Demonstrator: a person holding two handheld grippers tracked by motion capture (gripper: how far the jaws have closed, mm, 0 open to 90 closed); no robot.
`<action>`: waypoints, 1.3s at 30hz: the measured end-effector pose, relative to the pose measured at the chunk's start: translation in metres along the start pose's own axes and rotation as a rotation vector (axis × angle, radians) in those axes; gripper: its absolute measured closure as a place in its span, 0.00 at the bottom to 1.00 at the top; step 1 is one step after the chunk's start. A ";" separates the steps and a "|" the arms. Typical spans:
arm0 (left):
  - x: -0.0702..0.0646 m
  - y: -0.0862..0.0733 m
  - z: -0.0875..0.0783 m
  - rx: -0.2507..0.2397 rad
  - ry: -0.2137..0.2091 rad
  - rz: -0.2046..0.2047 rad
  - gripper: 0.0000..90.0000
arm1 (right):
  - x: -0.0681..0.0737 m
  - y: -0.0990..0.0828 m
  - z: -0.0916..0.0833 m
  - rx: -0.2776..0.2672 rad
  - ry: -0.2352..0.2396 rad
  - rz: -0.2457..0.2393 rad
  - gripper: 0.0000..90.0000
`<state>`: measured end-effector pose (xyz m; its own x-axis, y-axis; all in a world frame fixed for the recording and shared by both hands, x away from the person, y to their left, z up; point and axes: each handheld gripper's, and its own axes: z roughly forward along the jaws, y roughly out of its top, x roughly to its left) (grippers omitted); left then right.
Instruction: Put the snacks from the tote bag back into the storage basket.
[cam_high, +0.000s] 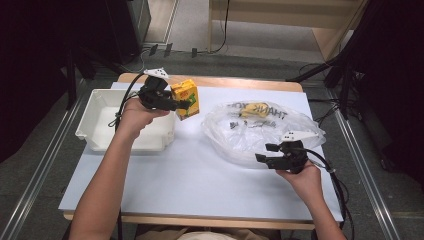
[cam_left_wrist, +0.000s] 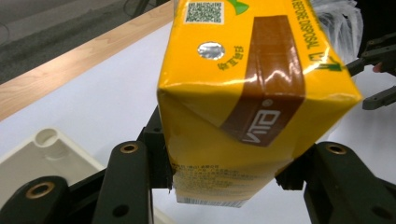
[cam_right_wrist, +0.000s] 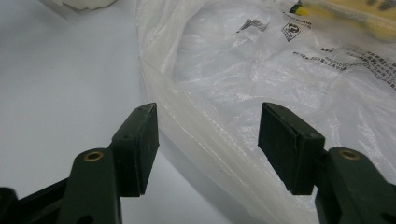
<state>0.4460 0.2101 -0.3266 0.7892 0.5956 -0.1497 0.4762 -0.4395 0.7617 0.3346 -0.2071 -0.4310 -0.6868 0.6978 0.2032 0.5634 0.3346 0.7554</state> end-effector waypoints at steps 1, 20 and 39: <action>0.001 0.000 -0.001 -0.001 0.003 -0.004 0.57 | 0.000 0.000 0.000 0.000 -0.001 -0.001 0.43; 0.015 -0.004 -0.013 -0.003 0.046 -0.027 0.57 | 0.000 0.000 0.000 0.001 -0.001 -0.003 0.43; 0.029 -0.014 -0.019 0.008 0.100 -0.058 0.57 | 0.000 -0.001 0.000 0.006 -0.004 -0.007 0.43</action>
<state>0.4544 0.2463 -0.3299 0.7175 0.6844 -0.1295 0.5237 -0.4075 0.7481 0.3347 -0.2074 -0.4316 -0.6889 0.6980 0.1954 0.5611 0.3430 0.7534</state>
